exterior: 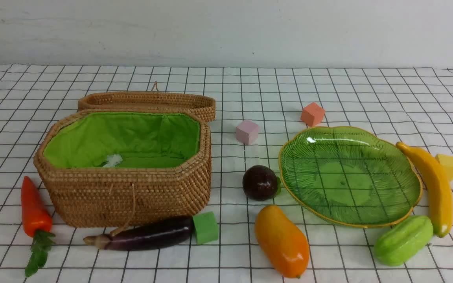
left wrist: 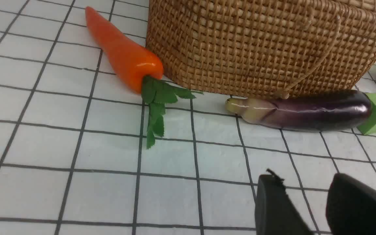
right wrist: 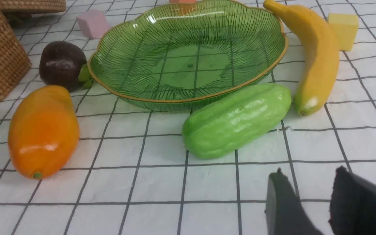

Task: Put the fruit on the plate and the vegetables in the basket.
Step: Use the left arm to grab a carrot and put it into the left basket

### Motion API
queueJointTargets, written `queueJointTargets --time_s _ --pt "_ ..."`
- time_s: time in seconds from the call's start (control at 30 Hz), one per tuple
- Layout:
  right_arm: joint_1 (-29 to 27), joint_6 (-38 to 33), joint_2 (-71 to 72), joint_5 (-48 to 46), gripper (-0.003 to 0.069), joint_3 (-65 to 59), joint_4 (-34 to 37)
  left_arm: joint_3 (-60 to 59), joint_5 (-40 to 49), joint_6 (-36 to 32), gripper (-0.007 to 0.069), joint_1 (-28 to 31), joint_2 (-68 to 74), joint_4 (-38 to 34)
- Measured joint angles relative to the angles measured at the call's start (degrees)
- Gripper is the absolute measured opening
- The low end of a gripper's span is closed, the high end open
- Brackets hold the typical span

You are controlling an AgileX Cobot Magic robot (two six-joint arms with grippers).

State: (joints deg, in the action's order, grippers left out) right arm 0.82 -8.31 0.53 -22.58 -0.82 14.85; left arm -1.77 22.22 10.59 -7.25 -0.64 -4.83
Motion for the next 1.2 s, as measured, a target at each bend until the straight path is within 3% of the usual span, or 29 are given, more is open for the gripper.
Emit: queueJointTargets --time_s 0.8,1.0,1.07,1.2 --pt "0.00 0.00 0.00 0.00 0.0243 0.00 0.00 0.00 -1.59 0.08 0.0238 0.00 0.00 -0.17" --pt "0.00 0.00 0.00 0.00 0.0243 0.00 0.00 0.00 -13.16 8.80 0.0238 0.00 0.00 -14.86" --pt "0.00 0.00 0.00 0.00 0.0243 0.00 0.00 0.00 -19.85 13.09 0.0238 0.00 0.00 -23.31" --pt "0.00 0.00 0.00 0.00 0.0243 0.00 0.00 0.48 -24.77 14.72 0.0219 0.00 0.00 -31.43"
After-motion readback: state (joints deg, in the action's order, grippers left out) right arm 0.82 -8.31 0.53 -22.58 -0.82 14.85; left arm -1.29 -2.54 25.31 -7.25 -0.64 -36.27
